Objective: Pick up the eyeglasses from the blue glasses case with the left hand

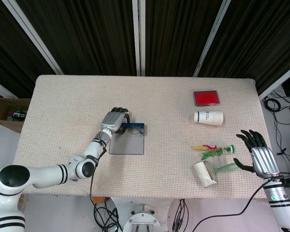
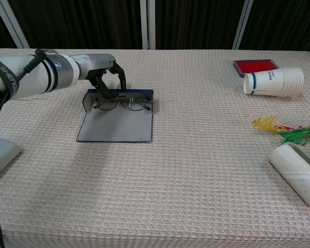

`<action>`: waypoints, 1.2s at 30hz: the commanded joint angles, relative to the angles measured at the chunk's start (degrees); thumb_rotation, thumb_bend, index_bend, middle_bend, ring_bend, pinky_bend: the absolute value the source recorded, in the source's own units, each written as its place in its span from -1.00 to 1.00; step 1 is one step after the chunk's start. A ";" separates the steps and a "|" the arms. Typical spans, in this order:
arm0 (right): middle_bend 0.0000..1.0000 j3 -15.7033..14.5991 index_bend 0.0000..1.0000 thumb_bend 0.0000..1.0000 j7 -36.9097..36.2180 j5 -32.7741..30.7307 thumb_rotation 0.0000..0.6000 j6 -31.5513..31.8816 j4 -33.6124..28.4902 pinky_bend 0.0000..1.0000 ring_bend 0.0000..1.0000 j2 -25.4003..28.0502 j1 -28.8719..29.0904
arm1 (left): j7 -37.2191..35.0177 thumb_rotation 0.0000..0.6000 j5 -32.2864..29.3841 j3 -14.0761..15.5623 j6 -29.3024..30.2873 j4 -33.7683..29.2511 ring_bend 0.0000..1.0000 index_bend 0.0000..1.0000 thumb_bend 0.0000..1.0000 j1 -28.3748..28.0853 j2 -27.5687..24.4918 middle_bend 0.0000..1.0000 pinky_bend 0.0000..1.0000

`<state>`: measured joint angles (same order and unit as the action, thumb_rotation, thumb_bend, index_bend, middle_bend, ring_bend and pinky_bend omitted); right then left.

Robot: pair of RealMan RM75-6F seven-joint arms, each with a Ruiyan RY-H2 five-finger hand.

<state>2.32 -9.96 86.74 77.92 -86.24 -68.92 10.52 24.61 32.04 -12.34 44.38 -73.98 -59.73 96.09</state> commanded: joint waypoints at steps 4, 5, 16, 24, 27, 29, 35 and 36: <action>-0.76 -0.03 -0.62 -0.63 -0.06 -0.04 1.00 0.07 -0.02 -0.87 -1.00 0.04 -0.11 | 0.03 1.00 -0.15 -0.11 1.08 0.75 -0.85 -0.03 -0.07 -0.09 0.95 -0.70 -0.84; -0.76 -0.03 -0.62 -0.63 -0.08 -0.05 1.00 0.08 -0.01 -0.87 -1.00 0.03 -0.13 | -0.03 1.00 0.07 -0.20 1.59 0.86 -0.85 -0.02 -0.07 -0.02 1.15 -0.69 -0.84; -0.75 -0.09 -0.62 -0.63 -0.55 0.09 1.00 0.34 0.33 -0.87 -1.00 -0.08 -0.34 | -9.87 1.00 14.53 -1.41 13.67 5.10 -0.85 0.05 -0.07 4.86 6.41 -0.67 -0.84; -0.75 -0.21 -0.62 -0.63 -0.87 0.21 1.00 0.39 0.65 -0.87 -1.00 -0.26 -0.45 | -22.20 1.00 29.07 0.39 21.30 22.97 -0.85 0.04 -0.07 7.22 16.32 -0.66 -0.84; -0.75 -0.23 -0.62 -0.63 -0.83 0.18 1.00 0.50 0.56 -0.87 -1.00 -0.17 -0.57 | -24.36 1.00 30.37 0.13 19.44 28.43 -0.85 0.03 -0.07 7.01 18.80 -0.66 -0.84; -0.75 -0.25 -0.62 -0.63 -0.80 0.21 1.00 0.71 0.50 -0.87 -1.00 -0.13 -0.70 | -24.90 1.00 30.33 -0.88 18.06 30.66 -0.85 0.03 -0.08 6.68 19.75 -0.66 -0.84; -0.75 -0.37 -0.62 -0.63 -0.73 -0.02 1.00 0.70 0.43 -0.87 -1.00 -0.15 -0.97 | -22.67 1.00 27.88 -4.08 11.56 33.87 -0.86 -0.14 -0.09 5.52 20.00 -0.67 -0.84; -0.75 -0.35 -0.62 -0.63 -0.75 -0.05 1.00 0.71 0.45 -0.87 -1.00 -0.16 -0.99 | -21.83 1.00 27.28 -4.50 10.45 33.52 -0.86 -0.26 -0.10 5.47 19.56 -0.69 -0.84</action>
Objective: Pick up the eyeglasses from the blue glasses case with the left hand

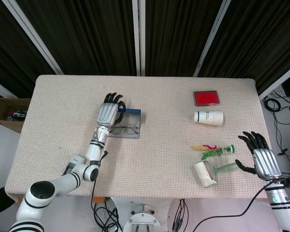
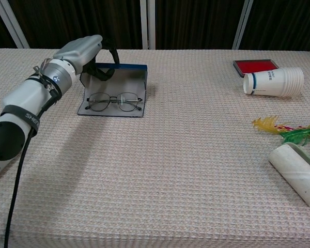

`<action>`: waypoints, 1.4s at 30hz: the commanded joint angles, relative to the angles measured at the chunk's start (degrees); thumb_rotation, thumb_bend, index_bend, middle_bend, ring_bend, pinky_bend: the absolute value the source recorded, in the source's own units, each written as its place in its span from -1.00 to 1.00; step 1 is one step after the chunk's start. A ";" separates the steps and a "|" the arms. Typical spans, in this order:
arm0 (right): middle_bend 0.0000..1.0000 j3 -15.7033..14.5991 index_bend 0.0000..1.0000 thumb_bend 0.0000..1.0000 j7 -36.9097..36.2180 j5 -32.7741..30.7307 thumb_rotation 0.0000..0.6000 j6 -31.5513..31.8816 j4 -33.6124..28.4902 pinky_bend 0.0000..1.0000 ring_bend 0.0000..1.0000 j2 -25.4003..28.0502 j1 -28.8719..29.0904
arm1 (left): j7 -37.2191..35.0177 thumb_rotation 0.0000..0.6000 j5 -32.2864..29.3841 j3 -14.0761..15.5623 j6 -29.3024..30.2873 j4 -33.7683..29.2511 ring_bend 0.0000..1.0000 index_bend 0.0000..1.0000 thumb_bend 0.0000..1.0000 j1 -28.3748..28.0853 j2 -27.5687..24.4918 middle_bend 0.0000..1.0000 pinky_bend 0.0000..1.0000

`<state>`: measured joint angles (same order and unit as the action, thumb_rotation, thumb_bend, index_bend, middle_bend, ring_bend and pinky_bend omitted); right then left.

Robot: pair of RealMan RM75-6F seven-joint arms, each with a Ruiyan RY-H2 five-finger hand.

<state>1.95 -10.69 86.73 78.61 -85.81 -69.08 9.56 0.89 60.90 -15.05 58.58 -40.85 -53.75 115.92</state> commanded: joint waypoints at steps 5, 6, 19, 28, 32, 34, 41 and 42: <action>-0.75 0.11 -0.62 -0.63 -0.10 -0.03 1.00 0.09 0.10 -0.87 -1.00 0.07 -0.06 | 4.22 1.00 -2.99 -3.65 -4.41 -5.67 -0.87 -0.67 -0.16 0.93 -4.17 -0.74 -0.84; -0.75 0.14 -0.62 -0.63 -0.09 -0.03 1.00 0.02 0.12 -0.87 -1.00 0.07 -0.01 | 4.56 1.00 -3.04 -3.75 -4.09 -7.41 -0.87 -0.68 -0.16 1.49 -5.14 -0.75 -0.84; -0.75 0.19 -0.62 -0.63 0.02 0.32 1.00 -0.78 0.23 -0.87 -1.00 -0.12 0.65 | 20.93 1.00 -9.34 1.29 -4.77 -34.15 -0.88 -0.22 -0.28 6.29 -16.57 -0.76 -0.84; -0.75 0.00 -0.62 -0.63 -0.06 0.52 1.00 -0.10 0.04 -0.87 -1.00 0.14 0.21 | 29.71 1.00 -16.73 0.24 -0.77 -34.38 -0.87 -0.14 -0.30 5.08 -12.92 -0.76 -0.84; -0.75 -0.03 -0.62 -0.63 -0.22 0.52 1.00 0.05 0.14 -0.87 -1.00 0.17 0.07 | 31.03 1.00 -18.25 -0.32 -0.31 -35.03 -0.87 -0.14 -0.30 4.71 -12.34 -0.76 -0.84; -0.75 -0.02 -0.62 -0.63 -0.26 0.52 1.00 0.07 0.18 -0.87 -1.00 0.18 0.06 | 31.24 1.00 -18.45 -0.50 -0.22 -34.97 -0.87 -0.14 -0.30 4.51 -11.98 -0.76 -0.84; -0.75 0.01 -0.62 -0.63 -0.43 0.57 1.00 0.13 0.25 -0.87 -1.00 0.26 0.04 | 32.71 1.00 -20.27 -1.34 -0.70 -33.45 -0.87 -0.09 -0.30 3.33 -10.76 -0.76 -0.84; -0.75 0.02 -0.62 -0.63 -0.47 0.54 1.00 0.18 0.24 -0.87 -1.00 0.30 0.00 | 32.98 1.00 -20.51 -1.37 -0.66 -33.25 -0.87 -0.08 -0.29 3.24 -10.68 -0.76 -0.83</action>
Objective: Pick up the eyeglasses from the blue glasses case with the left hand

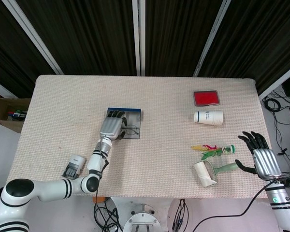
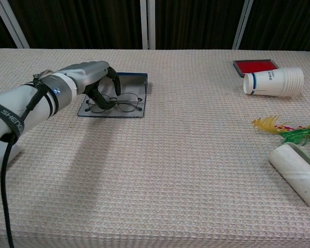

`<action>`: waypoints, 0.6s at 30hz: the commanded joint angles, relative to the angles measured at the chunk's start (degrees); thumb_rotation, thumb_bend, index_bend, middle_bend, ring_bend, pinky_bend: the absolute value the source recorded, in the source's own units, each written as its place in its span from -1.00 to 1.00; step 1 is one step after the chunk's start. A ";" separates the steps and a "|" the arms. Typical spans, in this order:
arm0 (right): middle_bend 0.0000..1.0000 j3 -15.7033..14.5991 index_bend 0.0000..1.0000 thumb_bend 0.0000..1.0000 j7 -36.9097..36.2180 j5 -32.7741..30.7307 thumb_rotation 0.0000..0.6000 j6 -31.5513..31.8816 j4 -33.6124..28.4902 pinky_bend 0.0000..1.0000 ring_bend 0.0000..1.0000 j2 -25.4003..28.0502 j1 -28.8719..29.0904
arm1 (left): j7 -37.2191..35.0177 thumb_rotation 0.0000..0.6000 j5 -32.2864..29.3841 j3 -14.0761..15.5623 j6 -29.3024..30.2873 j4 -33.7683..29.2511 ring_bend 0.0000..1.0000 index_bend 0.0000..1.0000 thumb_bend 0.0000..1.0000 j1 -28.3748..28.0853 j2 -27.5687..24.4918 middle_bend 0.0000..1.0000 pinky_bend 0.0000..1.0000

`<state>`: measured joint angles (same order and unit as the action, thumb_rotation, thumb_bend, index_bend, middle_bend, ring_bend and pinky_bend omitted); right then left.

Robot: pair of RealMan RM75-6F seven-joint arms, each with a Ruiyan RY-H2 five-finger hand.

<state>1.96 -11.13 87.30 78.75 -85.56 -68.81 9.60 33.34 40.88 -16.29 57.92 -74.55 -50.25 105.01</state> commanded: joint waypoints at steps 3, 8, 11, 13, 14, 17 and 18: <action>-0.75 0.02 -0.62 -0.63 -0.16 -0.13 1.00 0.14 0.08 -0.87 -1.00 0.09 -0.16 | 1.09 1.00 -1.20 -0.17 0.05 0.69 -0.87 -0.05 -0.25 -0.34 0.32 -0.75 -0.83; -0.75 -0.05 -0.62 -0.63 -0.31 -0.09 1.00 0.12 0.21 -0.87 -1.00 0.01 -0.22 | 1.56 1.00 -1.25 0.17 0.38 1.04 -0.87 -0.03 -0.23 -0.37 0.72 -0.75 -0.83; -0.75 -0.05 -0.62 -0.63 -0.37 -0.03 1.00 0.24 0.23 -0.87 -1.00 0.04 -0.28 | 1.73 1.00 -1.16 0.29 0.39 1.41 -0.87 -0.03 -0.20 -0.45 1.03 -0.75 -0.83; -0.75 -0.03 -0.62 -0.63 -0.42 -0.04 1.00 0.40 0.22 -0.87 -1.00 0.09 -0.37 | 1.79 1.00 -1.00 0.41 0.44 1.65 -0.87 -0.03 -0.19 -0.48 1.29 -0.75 -0.83; -0.75 -0.04 -0.62 -0.63 -0.43 -0.03 1.00 0.44 0.22 -0.87 -1.00 0.11 -0.40 | 1.82 1.00 -0.91 0.46 0.47 1.81 -0.87 -0.03 -0.18 -0.51 1.42 -0.75 -0.83; -0.75 -0.10 -0.62 -0.63 -0.48 0.02 1.00 0.45 0.23 -0.87 -1.00 0.11 -0.45 | 1.68 1.00 -0.66 0.49 0.36 2.28 -0.87 -0.01 -0.16 -0.56 1.83 -0.75 -0.83; -0.75 -0.11 -0.62 -0.63 -0.51 0.02 1.00 0.46 0.25 -0.87 -1.00 0.09 -0.48 | 1.64 1.00 -0.61 0.48 0.33 2.39 -0.87 0.01 -0.16 -0.57 1.92 -0.74 -0.83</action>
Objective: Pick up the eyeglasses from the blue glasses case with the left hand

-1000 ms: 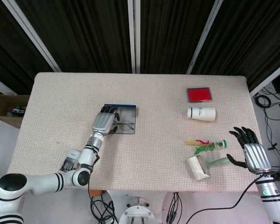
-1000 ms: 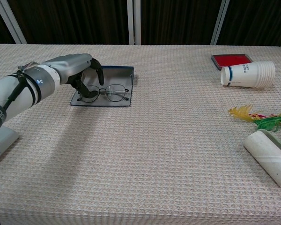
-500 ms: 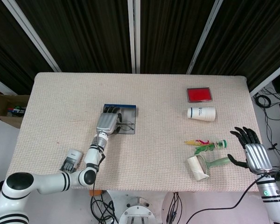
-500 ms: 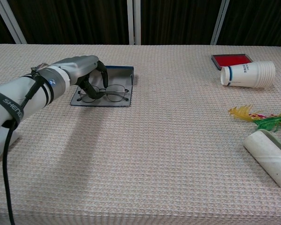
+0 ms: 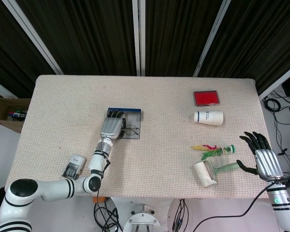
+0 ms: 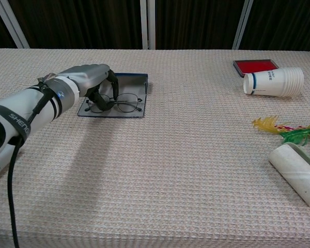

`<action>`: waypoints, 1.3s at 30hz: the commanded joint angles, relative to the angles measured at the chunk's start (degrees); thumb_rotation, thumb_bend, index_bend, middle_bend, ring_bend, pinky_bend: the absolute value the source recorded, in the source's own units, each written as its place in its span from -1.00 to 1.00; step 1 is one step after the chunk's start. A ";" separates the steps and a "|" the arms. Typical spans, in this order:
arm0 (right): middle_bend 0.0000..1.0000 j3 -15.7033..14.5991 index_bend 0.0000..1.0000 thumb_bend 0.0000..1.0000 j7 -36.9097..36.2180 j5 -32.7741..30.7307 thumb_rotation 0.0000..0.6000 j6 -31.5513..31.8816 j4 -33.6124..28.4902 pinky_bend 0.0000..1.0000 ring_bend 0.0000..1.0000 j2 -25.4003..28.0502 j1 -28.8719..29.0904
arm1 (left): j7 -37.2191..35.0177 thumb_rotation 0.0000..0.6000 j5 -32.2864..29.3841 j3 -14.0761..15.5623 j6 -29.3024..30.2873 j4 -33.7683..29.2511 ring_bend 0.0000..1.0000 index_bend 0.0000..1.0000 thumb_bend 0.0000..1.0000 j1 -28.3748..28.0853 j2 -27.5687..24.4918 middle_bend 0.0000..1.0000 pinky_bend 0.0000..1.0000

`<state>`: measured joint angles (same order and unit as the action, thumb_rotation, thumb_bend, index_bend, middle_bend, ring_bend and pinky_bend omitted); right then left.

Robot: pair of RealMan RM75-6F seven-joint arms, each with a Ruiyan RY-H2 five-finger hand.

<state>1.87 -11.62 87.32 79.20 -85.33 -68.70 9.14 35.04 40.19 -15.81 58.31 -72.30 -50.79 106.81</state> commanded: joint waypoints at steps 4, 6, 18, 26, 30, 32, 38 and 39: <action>-0.75 -0.02 -0.62 -0.63 -0.14 -0.06 1.00 0.04 0.15 -0.87 -1.00 -0.06 -0.11 | -0.20 1.00 0.51 0.01 0.06 0.66 -0.87 0.06 -0.14 -0.04 0.56 -0.72 -0.83; -0.75 0.00 -0.62 -0.63 -0.18 -0.07 1.00 0.10 0.20 -0.87 -1.00 -0.06 -0.15 | -0.77 1.00 1.12 -0.14 0.38 1.07 -0.87 0.11 -0.09 0.06 0.81 -0.70 -0.83; -0.75 0.06 -0.62 -0.63 -0.45 0.05 1.00 0.07 0.36 -0.87 -1.00 0.06 -0.11 | -2.81 1.00 5.18 0.47 2.80 -2.07 -0.87 0.22 0.05 2.11 -1.07 -0.66 -0.83; -0.75 0.21 -0.62 -0.63 -0.75 0.02 1.00 0.17 0.61 -0.87 -1.00 0.20 -0.12 | -4.46 1.00 14.23 3.84 8.13 -13.72 -0.87 0.23 0.05 5.85 -7.75 -0.66 -0.83; -0.75 0.17 -0.62 -0.63 -0.65 0.09 1.00 0.04 0.60 -0.87 -1.00 0.18 -0.05 | -4.51 1.00 19.66 6.86 9.21 -18.53 -0.87 0.24 0.05 6.96 -9.87 -0.66 -0.83; -0.75 0.14 -0.62 -0.63 -0.50 0.18 1.00 0.10 0.46 -0.87 -1.00 0.25 -0.06 | -4.29 1.00 22.23 8.52 8.98 -20.53 -0.87 0.24 0.05 7.17 -10.49 -0.66 -0.83; -0.75 0.02 -0.62 -0.63 -0.15 0.09 1.00 0.25 0.10 -0.87 -1.00 0.41 -0.30 | -3.69 1.00 27.58 11.82 6.20 -23.68 -0.87 0.24 0.05 6.49 -10.50 -0.66 -0.83; -0.75 0.01 -0.62 -0.63 -0.13 0.09 1.00 0.28 0.06 -0.87 -1.00 0.41 -0.33 | -3.52 1.00 28.09 12.07 5.68 -23.69 -0.87 0.24 0.05 6.27 -10.23 -0.66 -0.83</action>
<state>1.88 -11.75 87.41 79.48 -85.27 -68.29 8.81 31.19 67.37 -4.34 64.89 -95.46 -44.20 96.42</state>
